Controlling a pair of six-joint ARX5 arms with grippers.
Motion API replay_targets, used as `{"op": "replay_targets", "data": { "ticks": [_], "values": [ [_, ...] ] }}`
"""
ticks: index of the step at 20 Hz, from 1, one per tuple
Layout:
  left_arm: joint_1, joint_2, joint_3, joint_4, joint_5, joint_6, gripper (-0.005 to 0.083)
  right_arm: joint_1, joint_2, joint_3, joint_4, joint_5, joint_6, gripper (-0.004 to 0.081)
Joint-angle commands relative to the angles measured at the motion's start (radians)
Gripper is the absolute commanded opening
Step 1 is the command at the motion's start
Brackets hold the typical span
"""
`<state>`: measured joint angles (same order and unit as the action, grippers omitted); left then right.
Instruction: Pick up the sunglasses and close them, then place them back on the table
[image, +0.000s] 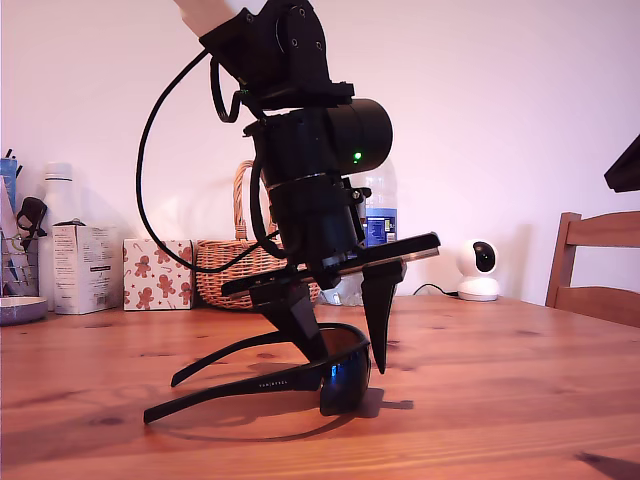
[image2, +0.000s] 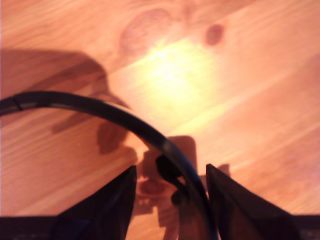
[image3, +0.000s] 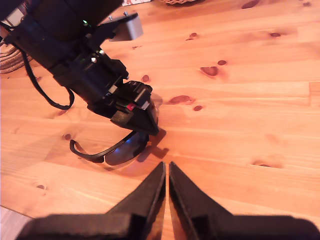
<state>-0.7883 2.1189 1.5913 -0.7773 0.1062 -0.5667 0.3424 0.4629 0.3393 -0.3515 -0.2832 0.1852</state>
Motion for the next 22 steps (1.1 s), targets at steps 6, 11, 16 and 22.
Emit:
{"op": "replay_targets", "data": {
  "ticks": [6,11,16,22],
  "values": [
    [-0.018,0.028,0.0,0.006,0.024,0.0,0.0289,0.004,0.005,0.003,0.01,-0.006,-0.002,-0.0012],
    [-0.019,0.028,0.0,0.017,0.022,0.025,0.0228,0.004,0.005,0.003,0.01,-0.006,-0.002,-0.0012],
    [-0.02,0.028,0.0,0.03,-0.011,0.044,0.0113,0.004,0.005,0.003,0.01,-0.006,-0.002,-0.0012],
    [-0.02,0.028,0.0,0.083,-0.014,0.044,0.0107,0.004,0.005,0.003,0.01,-0.006,-0.002,-0.0012]
  ]
}}
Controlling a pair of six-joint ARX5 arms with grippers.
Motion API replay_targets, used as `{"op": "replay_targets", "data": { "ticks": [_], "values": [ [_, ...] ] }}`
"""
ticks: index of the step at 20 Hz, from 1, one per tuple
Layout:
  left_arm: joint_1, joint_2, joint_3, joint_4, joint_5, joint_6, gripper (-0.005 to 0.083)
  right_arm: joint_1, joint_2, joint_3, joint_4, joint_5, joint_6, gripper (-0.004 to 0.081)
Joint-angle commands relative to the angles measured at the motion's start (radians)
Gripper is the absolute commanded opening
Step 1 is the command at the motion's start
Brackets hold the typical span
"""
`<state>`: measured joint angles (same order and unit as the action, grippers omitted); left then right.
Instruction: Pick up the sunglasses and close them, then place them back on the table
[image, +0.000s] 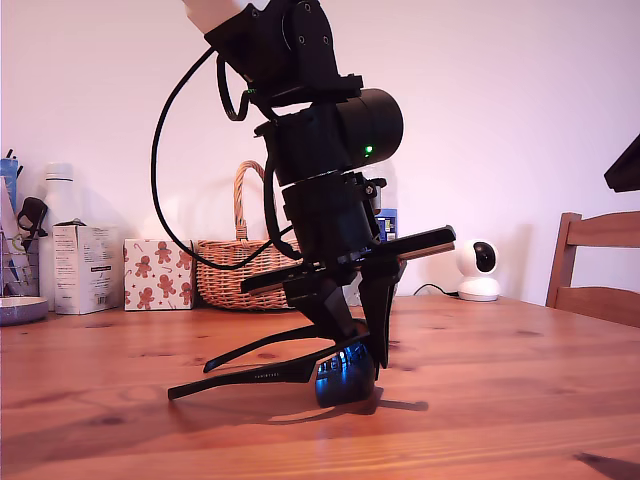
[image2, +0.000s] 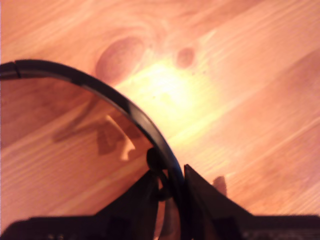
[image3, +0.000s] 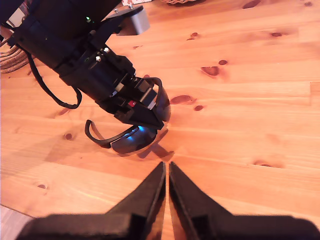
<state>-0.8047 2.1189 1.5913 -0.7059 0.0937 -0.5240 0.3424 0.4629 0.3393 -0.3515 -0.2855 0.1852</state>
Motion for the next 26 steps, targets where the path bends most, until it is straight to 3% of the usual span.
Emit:
{"op": "replay_targets", "data": {
  "ticks": [1,4,14,21,26],
  "values": [
    [-0.003,0.028,0.0,0.025,-0.001,0.01,0.0102,0.004,0.005,0.003,0.01,-0.003,-0.002,-0.0012],
    [-0.003,0.024,0.003,0.013,0.019,0.086,0.0025,0.004,0.005,0.003,0.01,-0.003,-0.002,-0.0012],
    [-0.017,-0.069,0.01,-0.212,0.007,0.549,0.002,0.004,0.035,0.003,0.006,-0.003,0.002,-0.0012],
    [-0.056,-0.229,0.01,-0.288,0.002,0.739,-0.0002,0.004,0.132,0.003,0.046,-0.009,0.04,-0.0012],
    [-0.095,-0.318,0.01,-0.374,0.023,0.798,-0.0021,-0.019,0.177,0.003,0.112,-0.084,0.063,-0.0012]
  ]
}}
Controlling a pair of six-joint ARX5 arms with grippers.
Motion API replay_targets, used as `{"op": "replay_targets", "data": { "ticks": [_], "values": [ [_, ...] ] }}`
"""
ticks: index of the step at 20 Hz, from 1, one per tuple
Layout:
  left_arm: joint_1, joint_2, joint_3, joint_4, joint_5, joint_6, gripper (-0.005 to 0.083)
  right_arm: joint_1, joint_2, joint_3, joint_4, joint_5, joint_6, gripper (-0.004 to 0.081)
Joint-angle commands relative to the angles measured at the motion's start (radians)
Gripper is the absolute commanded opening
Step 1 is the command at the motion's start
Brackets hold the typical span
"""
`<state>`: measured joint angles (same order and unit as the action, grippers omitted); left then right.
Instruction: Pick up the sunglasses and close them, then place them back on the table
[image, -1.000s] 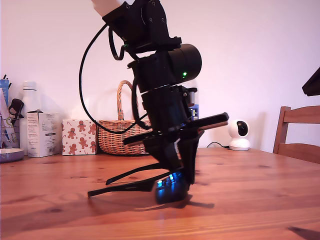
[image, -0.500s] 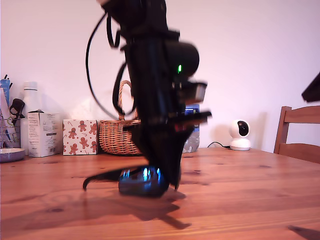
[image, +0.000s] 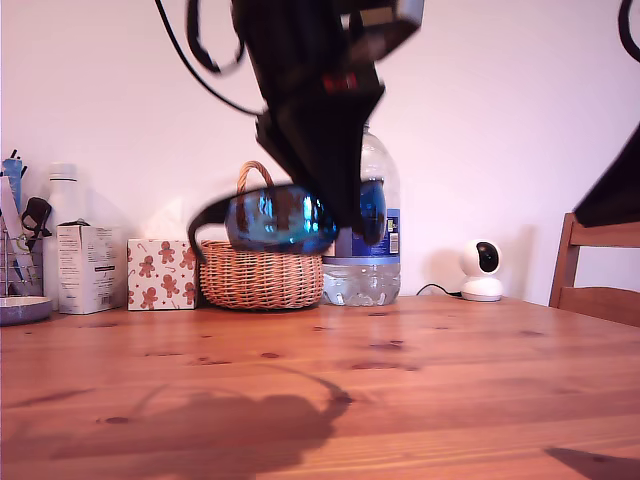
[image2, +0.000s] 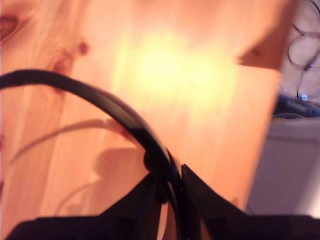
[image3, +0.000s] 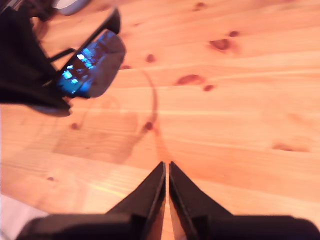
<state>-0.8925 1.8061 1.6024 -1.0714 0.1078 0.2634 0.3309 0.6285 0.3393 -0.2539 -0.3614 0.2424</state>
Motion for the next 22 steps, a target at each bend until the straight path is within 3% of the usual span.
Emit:
{"op": "replay_targets", "data": {
  "ticks": [1,6,11,14,18,22],
  "values": [
    [-0.01,-0.013,-0.001,-0.03,0.05,0.059,-0.0021,-0.024,0.021,0.003,0.022,-0.021,0.006,-0.0012],
    [-0.008,-0.016,-0.016,-0.018,0.047,0.159,-0.0021,-0.101,0.085,0.003,0.08,-0.132,0.017,-0.0012],
    [-0.006,-0.017,-0.088,0.015,0.03,0.269,-0.002,-0.186,0.195,0.003,0.2,-0.373,0.021,-0.0012],
    [-0.006,-0.022,-0.17,0.108,0.006,0.298,-0.002,-0.243,0.286,0.003,0.261,-0.518,0.038,-0.0012],
    [-0.012,-0.062,-0.307,0.238,-0.009,0.322,-0.002,-0.31,0.433,0.003,0.404,-0.716,0.174,-0.0012],
    [-0.039,-0.173,-0.455,0.352,-0.012,0.36,-0.002,-0.316,0.608,0.024,0.537,-0.864,0.288,-0.0012]
  ]
}}
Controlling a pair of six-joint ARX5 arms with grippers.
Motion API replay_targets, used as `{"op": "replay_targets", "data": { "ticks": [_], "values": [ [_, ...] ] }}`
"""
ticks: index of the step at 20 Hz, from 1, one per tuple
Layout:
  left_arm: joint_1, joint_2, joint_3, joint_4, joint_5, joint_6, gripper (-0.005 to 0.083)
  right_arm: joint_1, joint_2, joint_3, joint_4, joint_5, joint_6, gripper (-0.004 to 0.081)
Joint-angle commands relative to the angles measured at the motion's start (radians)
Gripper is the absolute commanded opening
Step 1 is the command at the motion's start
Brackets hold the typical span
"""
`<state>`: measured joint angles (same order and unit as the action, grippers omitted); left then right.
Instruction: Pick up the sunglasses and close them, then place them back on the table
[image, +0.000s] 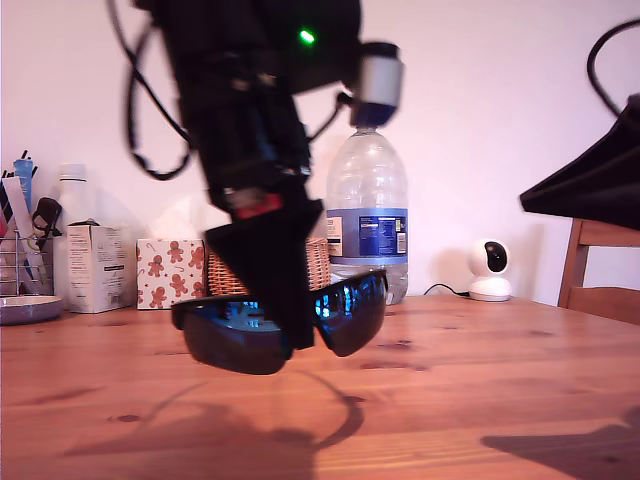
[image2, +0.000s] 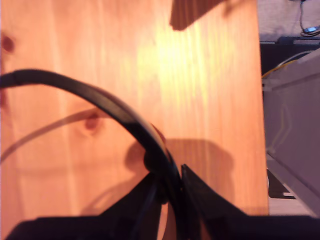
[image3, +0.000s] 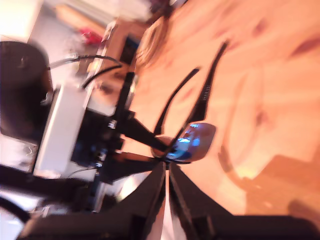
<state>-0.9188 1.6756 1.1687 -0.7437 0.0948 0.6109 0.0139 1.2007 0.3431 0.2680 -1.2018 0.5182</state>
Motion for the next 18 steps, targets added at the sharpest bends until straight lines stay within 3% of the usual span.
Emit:
{"op": "replay_targets", "data": {
  "ticks": [1,6,9,11,18],
  "values": [
    [-0.021,-0.073,-0.052,0.048,0.0,0.028,-0.002,0.002,0.084,0.037,0.016,-0.054,0.016,-0.0012],
    [-0.071,-0.229,-0.177,0.128,-0.012,0.082,-0.002,0.049,0.262,0.147,0.013,-0.201,0.017,0.0],
    [-0.104,-0.276,-0.227,0.139,-0.058,0.089,-0.002,0.087,0.32,0.215,0.012,-0.257,0.017,0.0138],
    [-0.123,-0.276,-0.229,0.145,-0.06,0.092,-0.002,0.111,0.349,0.261,0.011,-0.257,0.017,0.0219],
    [-0.148,-0.276,-0.229,0.169,-0.06,0.098,-0.002,0.188,0.427,0.345,0.012,-0.235,0.008,0.0217]
  ]
}}
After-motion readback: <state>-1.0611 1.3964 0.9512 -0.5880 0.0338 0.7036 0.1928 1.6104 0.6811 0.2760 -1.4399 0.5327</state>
